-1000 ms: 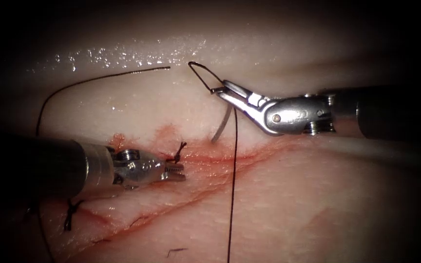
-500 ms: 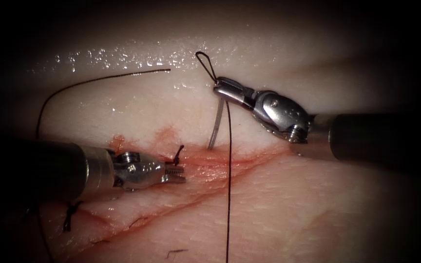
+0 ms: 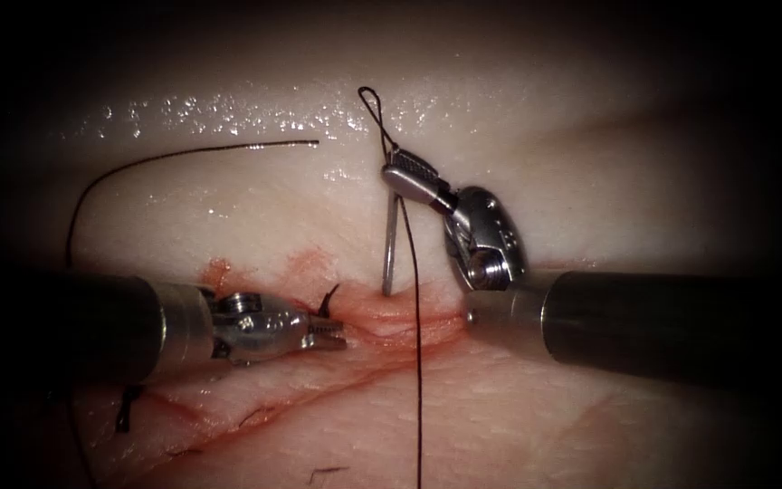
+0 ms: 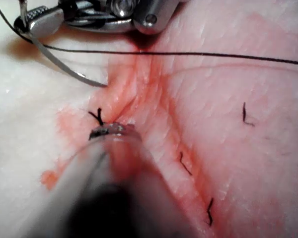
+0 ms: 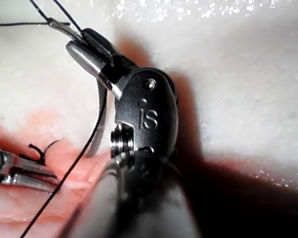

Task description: Wound Closure

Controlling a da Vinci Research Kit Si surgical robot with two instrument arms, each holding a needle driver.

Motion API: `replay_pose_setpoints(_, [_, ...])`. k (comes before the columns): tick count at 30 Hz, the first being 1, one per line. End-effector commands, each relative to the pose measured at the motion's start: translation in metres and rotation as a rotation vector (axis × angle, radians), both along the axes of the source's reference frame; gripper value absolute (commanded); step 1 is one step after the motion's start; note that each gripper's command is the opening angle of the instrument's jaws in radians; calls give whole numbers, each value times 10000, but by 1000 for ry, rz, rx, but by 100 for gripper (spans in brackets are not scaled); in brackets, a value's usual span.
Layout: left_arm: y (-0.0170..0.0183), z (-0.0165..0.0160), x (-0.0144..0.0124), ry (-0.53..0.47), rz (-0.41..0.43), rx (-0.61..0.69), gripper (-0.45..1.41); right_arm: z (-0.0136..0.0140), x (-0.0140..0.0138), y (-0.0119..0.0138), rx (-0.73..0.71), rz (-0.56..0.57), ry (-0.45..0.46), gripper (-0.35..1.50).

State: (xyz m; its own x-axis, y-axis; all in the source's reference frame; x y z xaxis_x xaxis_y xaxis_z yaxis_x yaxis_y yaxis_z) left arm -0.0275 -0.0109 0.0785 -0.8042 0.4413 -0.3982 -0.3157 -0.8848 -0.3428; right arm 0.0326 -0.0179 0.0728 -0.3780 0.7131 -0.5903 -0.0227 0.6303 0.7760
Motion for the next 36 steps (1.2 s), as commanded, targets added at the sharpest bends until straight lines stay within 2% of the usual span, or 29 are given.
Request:
replay_pose_setpoints(1, [-1,6,-6,-1,0,0,20,-1,16,0,42,-7,-7,-35])
replay_pose_setpoints(7, [-1,6,-6,-2,1,0,20,0,27,-22,205,-79,-2,-35])
replay_pose_setpoints(10, [-1,6,-5,-2,2,1,20,-1,28,-35,414,-140,15,-35])
replay_pose_setpoints(12, [-1,5,-4,-3,2,1,20,-3,27,-37,456,-146,-6,-35])
replay_pose_setpoints(19, [1,4,-3,-5,4,3,20,-11,15,-38,492,-149,-104,-35])
replay_pose_setpoints(28, [1,4,-3,-4,4,3,20,-20,-15,-30,445,-109,-200,-35])
replay_pose_setpoints(32, [1,4,-4,-3,2,3,20,-22,-8,-21,373,-90,-227,-35])
replay_pose_setpoints(35, [0,4,-4,-3,2,3,20,-24,1,-13,279,-73,-182,-35])
replay_pose_setpoints(36, [0,3,-4,-3,2,3,20,-26,4,-10,241,-71,-186,4])
